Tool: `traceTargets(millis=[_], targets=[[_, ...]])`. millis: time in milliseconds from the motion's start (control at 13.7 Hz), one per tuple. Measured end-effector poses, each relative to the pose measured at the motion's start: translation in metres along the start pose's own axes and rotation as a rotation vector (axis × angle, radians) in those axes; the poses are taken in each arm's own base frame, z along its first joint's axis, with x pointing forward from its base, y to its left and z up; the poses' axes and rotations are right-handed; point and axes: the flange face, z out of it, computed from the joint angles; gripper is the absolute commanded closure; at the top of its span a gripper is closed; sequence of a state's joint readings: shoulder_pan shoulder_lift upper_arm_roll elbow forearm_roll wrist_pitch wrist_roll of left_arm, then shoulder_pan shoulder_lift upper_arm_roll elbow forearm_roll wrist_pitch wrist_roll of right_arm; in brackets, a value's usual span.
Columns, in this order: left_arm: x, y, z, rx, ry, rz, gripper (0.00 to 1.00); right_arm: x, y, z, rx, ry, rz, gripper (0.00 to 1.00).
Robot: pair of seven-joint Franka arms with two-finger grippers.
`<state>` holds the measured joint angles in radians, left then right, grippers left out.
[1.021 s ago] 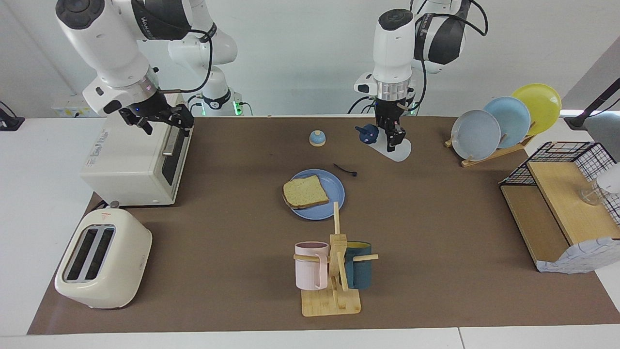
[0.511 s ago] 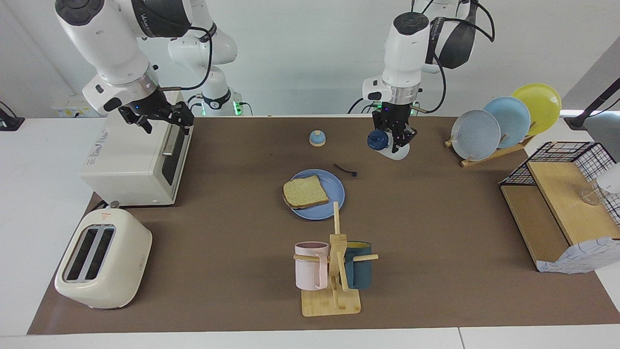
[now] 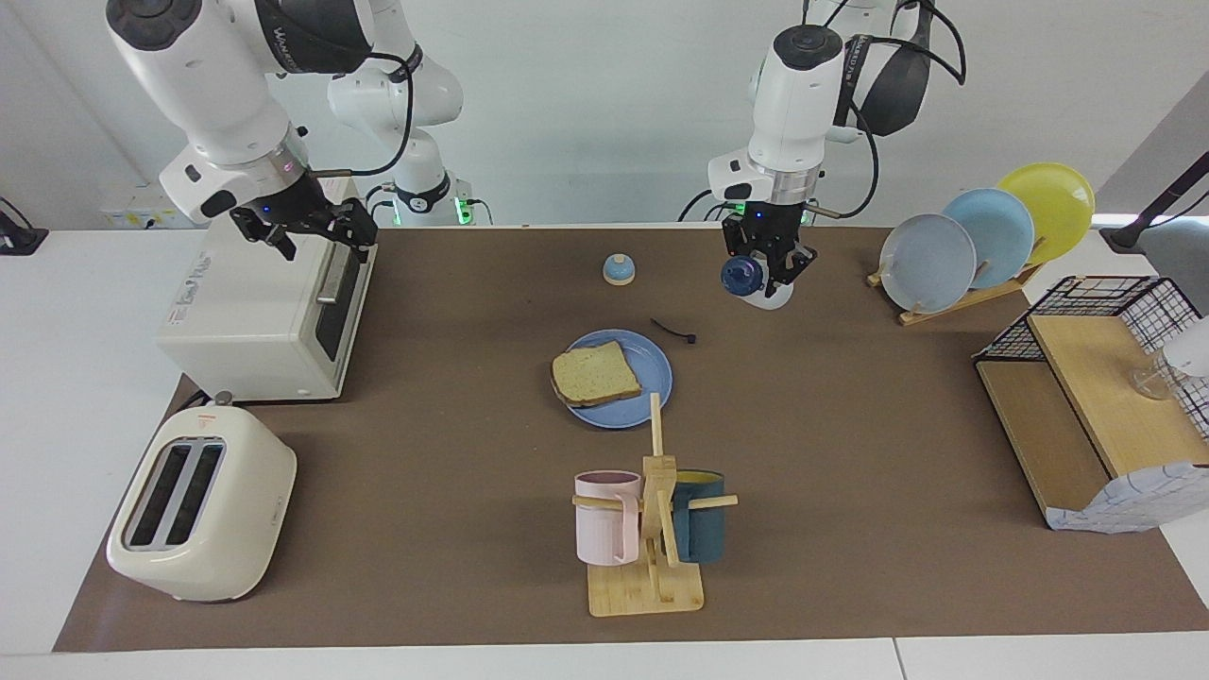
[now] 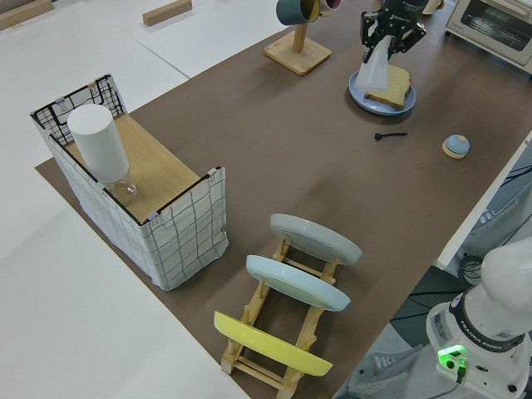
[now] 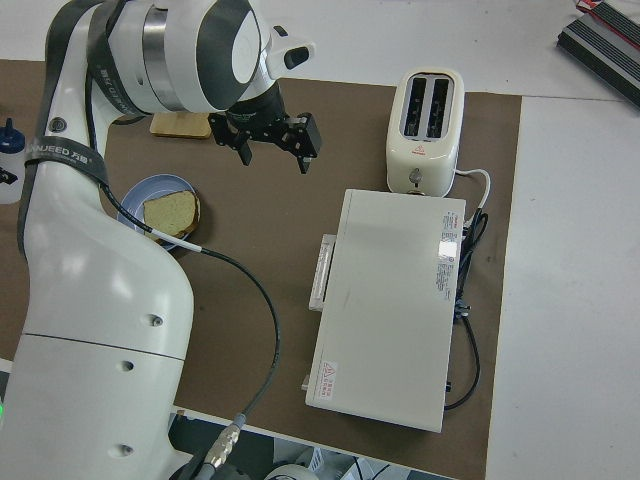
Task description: Put bread on plate and add seasoning
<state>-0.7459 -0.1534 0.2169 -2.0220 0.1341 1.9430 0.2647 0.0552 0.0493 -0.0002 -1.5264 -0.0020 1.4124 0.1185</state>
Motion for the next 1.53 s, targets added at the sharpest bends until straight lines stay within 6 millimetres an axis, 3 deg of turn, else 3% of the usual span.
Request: traceTargets(millis=[292, 438, 657, 876, 1167, 1313, 1532], targets=[[0.000, 0.002, 0.000, -0.001, -0.008, -0.009, 1.00, 0.000, 0.002, 0.000, 0.001, 0.000, 0.003, 0.00], [0.000, 0.008, 0.000, 0.051, -0.055, 0.075, 1.00, 0.000, 0.003, 0.000, 0.001, 0.000, 0.006, 0.00], [0.033, 0.049, 0.003, 0.187, -0.198, 0.255, 1.00, 0.000, 0.003, 0.000, 0.001, 0.001, 0.006, 0.00], [0.081, 0.110, 0.045, 0.322, -0.330, 0.408, 1.00, 0.000, 0.003, 0.000, 0.001, 0.001, 0.006, 0.00], [0.098, 0.159, 0.110, 0.489, -0.503, 0.555, 1.00, 0.000, 0.003, 0.000, 0.001, 0.001, 0.006, 0.00], [0.102, 0.171, 0.138, 0.585, -0.583, 0.611, 1.00, 0.000, 0.003, 0.000, 0.001, 0.001, 0.006, 0.00], [0.105, 0.167, 0.151, 0.748, -0.661, 0.674, 1.00, 0.000, 0.004, 0.000, 0.001, 0.001, 0.006, 0.00]])
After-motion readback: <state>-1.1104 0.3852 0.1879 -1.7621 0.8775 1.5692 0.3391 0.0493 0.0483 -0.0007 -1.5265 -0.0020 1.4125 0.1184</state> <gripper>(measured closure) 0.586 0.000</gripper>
